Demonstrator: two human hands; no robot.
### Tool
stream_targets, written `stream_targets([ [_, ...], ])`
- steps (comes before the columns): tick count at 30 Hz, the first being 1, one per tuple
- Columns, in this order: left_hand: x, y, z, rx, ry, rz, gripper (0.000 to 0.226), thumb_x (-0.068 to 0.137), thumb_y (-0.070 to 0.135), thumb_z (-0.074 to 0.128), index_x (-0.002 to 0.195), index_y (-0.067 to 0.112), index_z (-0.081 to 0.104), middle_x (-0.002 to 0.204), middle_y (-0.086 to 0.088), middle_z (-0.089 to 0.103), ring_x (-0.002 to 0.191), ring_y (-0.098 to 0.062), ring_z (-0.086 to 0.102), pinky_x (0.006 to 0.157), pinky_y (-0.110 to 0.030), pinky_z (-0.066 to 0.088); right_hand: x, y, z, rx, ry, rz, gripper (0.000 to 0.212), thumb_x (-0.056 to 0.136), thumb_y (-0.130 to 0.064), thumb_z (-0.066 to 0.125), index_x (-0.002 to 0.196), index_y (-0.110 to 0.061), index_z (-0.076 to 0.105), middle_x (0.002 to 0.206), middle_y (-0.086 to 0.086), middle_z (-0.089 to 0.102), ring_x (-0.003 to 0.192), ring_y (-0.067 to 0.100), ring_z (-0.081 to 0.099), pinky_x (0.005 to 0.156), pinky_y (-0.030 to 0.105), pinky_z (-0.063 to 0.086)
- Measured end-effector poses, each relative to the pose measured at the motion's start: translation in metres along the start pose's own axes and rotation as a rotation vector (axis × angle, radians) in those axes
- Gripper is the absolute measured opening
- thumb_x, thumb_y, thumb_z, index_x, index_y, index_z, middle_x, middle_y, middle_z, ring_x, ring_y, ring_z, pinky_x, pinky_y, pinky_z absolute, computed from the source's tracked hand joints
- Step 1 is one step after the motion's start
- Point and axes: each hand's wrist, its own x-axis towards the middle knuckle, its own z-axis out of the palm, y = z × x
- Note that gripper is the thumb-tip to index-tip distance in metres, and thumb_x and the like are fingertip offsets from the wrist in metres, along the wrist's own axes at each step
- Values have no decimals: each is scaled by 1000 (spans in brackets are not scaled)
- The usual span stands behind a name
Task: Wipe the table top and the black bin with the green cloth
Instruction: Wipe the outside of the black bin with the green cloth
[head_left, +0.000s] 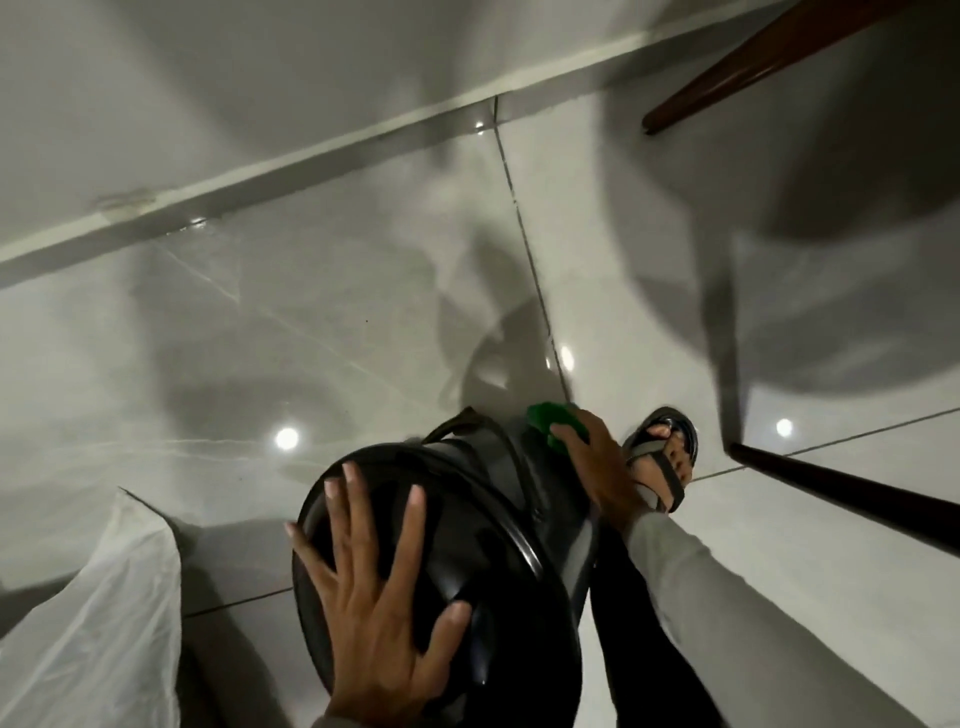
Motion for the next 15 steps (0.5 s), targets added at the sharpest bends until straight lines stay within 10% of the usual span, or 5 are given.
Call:
stream_targets([
  [6,-1,-20,-8,-108,24,-101,78,98,81,18,167,46,11,175,-27,8,170,-24,-8,120,-88,2,-92,-14,-10,152,-382,-336,51,88,-17,67,131,-44,69,159,-16,48,143,-11,47,114,7,40],
  [10,-4,-23,-10,-145,-9,-118,79,96,84,17,166,48,14,178,-19,5,170,-27,-6,123,-85,1,-123,15,-15,87,-173,-385,55,83,0,56,135,-19,61,153,-1,53,148,6,47,119,13,37],
  [15,-3,-15,-4,-77,-53,-14,78,95,84,19,165,49,17,180,-7,5,170,-24,-5,128,-77,-1,-13,-16,-6,159,3,70,33,107,-9,51,137,-4,64,144,17,64,136,36,58,115,30,44],
])
